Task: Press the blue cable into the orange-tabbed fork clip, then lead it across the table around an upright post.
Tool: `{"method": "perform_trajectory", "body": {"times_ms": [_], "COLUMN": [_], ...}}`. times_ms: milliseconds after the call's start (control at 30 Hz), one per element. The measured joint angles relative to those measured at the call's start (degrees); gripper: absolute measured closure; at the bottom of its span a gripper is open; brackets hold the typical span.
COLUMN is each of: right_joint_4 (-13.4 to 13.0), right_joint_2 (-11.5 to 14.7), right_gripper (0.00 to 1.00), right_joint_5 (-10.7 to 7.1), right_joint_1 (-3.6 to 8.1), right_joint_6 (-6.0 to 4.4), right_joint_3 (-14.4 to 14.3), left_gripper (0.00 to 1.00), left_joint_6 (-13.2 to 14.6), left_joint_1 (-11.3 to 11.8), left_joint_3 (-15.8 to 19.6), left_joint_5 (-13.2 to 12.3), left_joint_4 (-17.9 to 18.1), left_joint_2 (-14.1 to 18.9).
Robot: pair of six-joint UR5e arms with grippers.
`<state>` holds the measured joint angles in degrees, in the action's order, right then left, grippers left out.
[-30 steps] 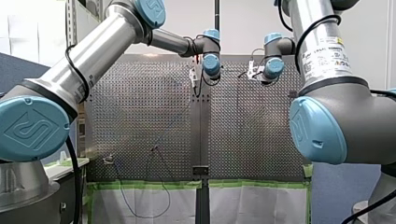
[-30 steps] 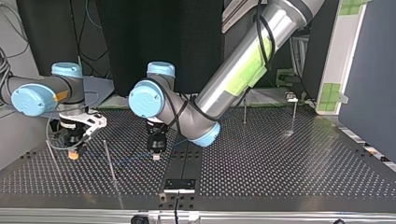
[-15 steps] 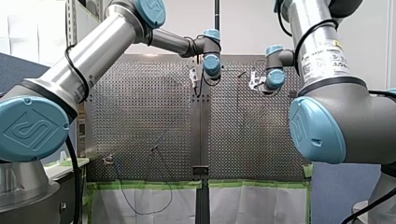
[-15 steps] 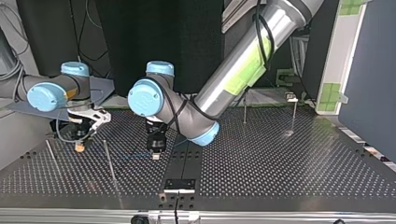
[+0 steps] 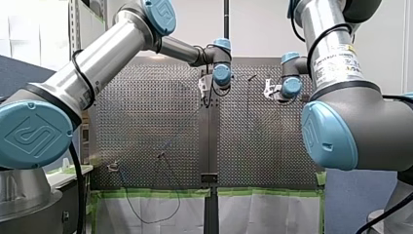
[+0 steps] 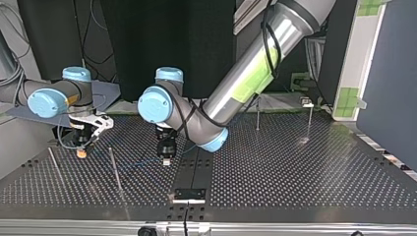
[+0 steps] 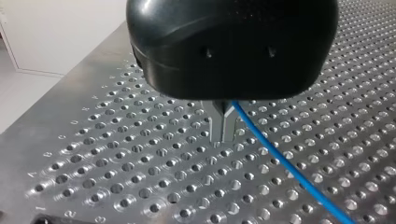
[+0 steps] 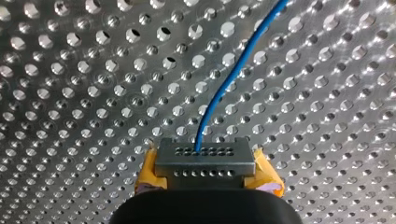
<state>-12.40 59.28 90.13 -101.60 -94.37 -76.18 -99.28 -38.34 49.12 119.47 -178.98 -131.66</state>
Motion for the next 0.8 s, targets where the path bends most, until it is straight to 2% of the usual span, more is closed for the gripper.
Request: {"method": "perform_trajectory", "body": {"times_ms": [233,267,300,367,433,467,700,733,767,800], "right_joint_4": [0.0,0.0,0.0,0.0,0.0,0.0,-0.1,-0.1,-0.1,-0.1], "right_joint_2": [-1.7,-1.9,-2.2,-2.8,-3.2,-3.4,-3.7,-3.7,-3.7,-3.7], "right_gripper": [1.00,1.00,1.00,1.00,1.00,1.00,1.00,1.00,1.00,1.00], "right_joint_5": [-0.26,-0.27,-0.27,-0.28,-0.29,-0.29,-0.39,-0.42,-0.43,-0.43], "right_joint_1": [0.13,0.15,0.16,0.16,0.15,0.15,0.03,0.00,-0.01,-0.01], "right_joint_6": [0.79,0.83,0.86,0.90,0.86,0.81,0.43,0.42,0.42,0.41], "right_joint_3": [-0.2,-0.2,-0.2,-0.2,-0.4,-0.4,-0.6,-0.7,-0.7,-0.7], "left_gripper": [0.98,0.93,0.93,0.80,0.78,0.68,0.58,0.54,0.41,0.41], "left_joint_6": [-0.2,-0.2,-0.3,-0.3,-0.3,-0.3,-0.2,-0.3,-0.3,-0.2], "left_joint_1": [0.5,0.6,0.6,0.6,0.7,0.7,0.6,0.7,0.7,0.7], "left_joint_3": [0.0,0.0,0.0,0.1,0.1,0.1,0.1,0.1,0.1,0.1], "left_joint_5": [-0.6,-0.7,-0.7,-0.8,-0.8,-0.8,-2.0,-2.1,-2.4,-2.8], "left_joint_4": [0.6,0.6,0.6,0.6,0.6,0.6,0.1,0.0,-0.1,-0.1], "left_joint_2": [-0.2,-0.2,-0.2,-0.2,-0.2,-0.2,-0.2,-0.2,-0.2,-0.2]}}
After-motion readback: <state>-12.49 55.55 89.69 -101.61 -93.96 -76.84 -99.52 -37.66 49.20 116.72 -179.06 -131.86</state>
